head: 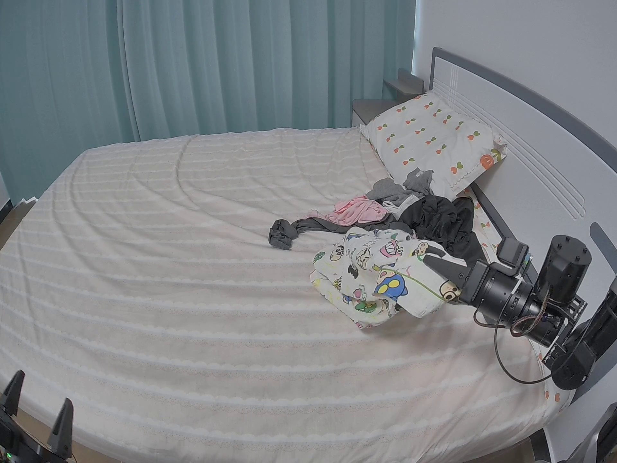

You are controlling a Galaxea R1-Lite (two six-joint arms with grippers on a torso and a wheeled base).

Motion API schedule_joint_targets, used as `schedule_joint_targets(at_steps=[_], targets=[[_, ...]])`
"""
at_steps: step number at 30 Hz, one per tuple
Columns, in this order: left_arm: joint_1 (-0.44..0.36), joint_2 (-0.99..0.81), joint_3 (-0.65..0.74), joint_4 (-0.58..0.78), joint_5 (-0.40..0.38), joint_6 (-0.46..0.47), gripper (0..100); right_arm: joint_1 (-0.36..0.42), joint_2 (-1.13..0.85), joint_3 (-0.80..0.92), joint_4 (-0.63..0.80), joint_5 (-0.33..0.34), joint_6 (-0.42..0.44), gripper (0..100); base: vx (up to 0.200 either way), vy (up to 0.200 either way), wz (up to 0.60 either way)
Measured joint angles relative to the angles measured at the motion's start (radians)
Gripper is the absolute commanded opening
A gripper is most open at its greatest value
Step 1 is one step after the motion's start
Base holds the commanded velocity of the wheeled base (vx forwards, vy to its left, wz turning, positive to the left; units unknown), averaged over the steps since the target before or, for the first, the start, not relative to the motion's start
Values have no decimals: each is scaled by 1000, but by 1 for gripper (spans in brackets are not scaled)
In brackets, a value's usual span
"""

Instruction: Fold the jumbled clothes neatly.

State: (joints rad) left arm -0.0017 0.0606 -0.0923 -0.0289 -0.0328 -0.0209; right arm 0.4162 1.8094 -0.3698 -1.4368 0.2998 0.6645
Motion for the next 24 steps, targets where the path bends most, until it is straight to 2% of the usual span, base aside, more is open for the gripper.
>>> schedule_joint_targets(at_steps=[5,9,17,24], targets=[[-11,140,-178,-19,-70,-47,100,27,-73,-67,109,44,43,0,0,0,0],[-44,307,-266,-19,-172,-1,100,51,-123,-147,193,70,107,0,0,0,0],[-170,692,-297,-51,-282,81,100,76,-199,-252,303,96,184,0,0,0,0],[-290,1032,-296,-212,-321,51,100,99,-229,-326,393,109,214,0,0,0,0]])
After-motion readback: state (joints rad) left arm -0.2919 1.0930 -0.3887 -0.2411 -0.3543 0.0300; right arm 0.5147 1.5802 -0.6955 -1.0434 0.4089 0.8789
